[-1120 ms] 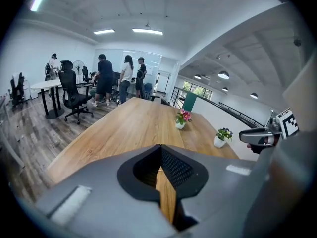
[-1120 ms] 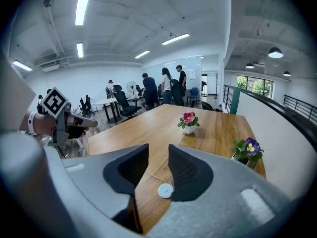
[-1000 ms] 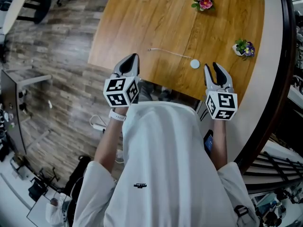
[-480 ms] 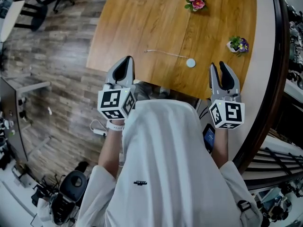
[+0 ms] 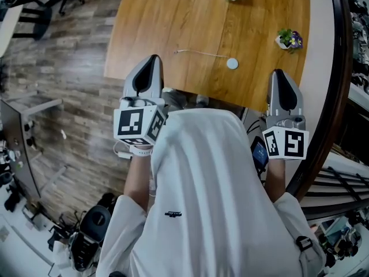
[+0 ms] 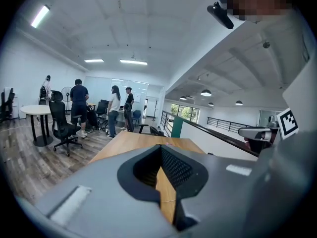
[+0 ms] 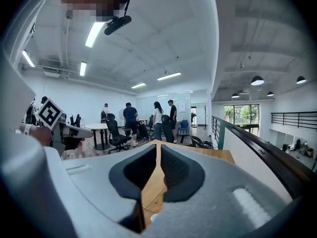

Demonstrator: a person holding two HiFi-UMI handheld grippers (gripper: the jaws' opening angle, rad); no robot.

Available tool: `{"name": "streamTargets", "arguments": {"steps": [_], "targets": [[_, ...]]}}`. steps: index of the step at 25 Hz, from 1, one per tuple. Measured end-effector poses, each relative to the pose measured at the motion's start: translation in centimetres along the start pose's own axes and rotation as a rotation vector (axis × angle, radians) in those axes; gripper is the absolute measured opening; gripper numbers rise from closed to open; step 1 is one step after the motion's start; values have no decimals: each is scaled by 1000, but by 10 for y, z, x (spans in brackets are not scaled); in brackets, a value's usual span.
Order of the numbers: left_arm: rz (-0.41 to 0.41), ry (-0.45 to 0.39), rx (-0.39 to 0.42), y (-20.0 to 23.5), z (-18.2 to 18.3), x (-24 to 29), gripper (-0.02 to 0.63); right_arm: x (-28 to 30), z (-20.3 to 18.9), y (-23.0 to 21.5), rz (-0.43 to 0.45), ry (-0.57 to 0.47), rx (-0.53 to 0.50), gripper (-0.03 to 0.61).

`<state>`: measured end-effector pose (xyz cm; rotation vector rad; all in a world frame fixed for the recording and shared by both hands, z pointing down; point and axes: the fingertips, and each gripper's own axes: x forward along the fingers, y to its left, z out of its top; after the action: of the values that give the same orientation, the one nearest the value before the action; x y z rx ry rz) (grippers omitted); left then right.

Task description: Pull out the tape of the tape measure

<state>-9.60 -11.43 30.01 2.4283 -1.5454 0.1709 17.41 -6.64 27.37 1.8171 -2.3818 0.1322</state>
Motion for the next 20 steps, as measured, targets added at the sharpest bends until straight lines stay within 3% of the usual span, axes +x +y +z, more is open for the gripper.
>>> {"name": "streamTargets", "arguments": {"steps": [7,20], "targets": [[-36,-34,15,-11,18,-7,17,2,4,7,12,-13,1,14],[-62,-22,14,-27,23,-1,17,10,11,11,30,-16,-7,2]]}}
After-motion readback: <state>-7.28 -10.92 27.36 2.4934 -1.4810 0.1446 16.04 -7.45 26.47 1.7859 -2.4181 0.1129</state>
